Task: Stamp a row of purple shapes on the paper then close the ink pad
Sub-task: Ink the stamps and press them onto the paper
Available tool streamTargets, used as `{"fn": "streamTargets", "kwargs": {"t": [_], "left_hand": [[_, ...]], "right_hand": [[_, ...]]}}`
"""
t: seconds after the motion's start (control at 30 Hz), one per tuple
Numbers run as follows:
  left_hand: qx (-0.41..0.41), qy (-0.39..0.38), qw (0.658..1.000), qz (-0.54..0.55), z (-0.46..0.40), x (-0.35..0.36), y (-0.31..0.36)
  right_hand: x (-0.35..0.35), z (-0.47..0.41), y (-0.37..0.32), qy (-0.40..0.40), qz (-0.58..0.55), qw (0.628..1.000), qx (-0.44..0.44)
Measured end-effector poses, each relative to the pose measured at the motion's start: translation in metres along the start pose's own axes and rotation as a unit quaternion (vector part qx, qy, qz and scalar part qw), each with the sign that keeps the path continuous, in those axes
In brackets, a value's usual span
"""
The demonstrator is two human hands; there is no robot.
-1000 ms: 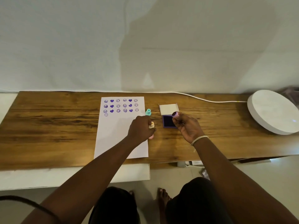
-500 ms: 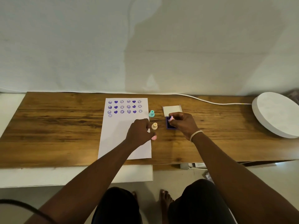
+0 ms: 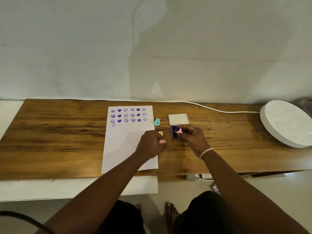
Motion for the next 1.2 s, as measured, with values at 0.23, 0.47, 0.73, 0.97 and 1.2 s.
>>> {"fn": "streamTargets", "kwargs": {"t": [0.23, 0.47, 0.73, 0.97, 1.2], "left_hand": [[-0.007, -0.014, 0.958, 0.287, -0.02, -0.036, 0.027], [0.015, -0.071, 0.919, 0.388, -0.023, -0.052, 0.04], [0.03, -0.082, 0.92, 0.381, -0.025, -0.053, 0.044], [0.027, -0.093, 0.916, 0.39, -0.026, -0.05, 0.041], [0.034, -0.09, 0.922, 0.374, -0.025, -0.054, 0.046]], "right_hand": [[0.003, 0.002, -0.017, -0.015, -0.106, 0.994, -0.017], [0.004, 0.008, -0.038, -0.048, -0.12, 0.99, -0.055], [0.002, 0.015, -0.045, -0.046, -0.106, 0.991, -0.06], [0.002, 0.017, -0.046, -0.045, -0.076, 0.993, -0.076], [0.001, 0.015, -0.044, -0.041, -0.066, 0.994, -0.082]]}}
Point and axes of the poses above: each hand's wrist, its own z-axis away from the middle knuckle, its own x-axis out of the palm, y = z × x, the point moved 1 cm from there along -z, towards the middle knuckle, and after that the axes turned 8 degrees about -y, right-handed, at the moved point
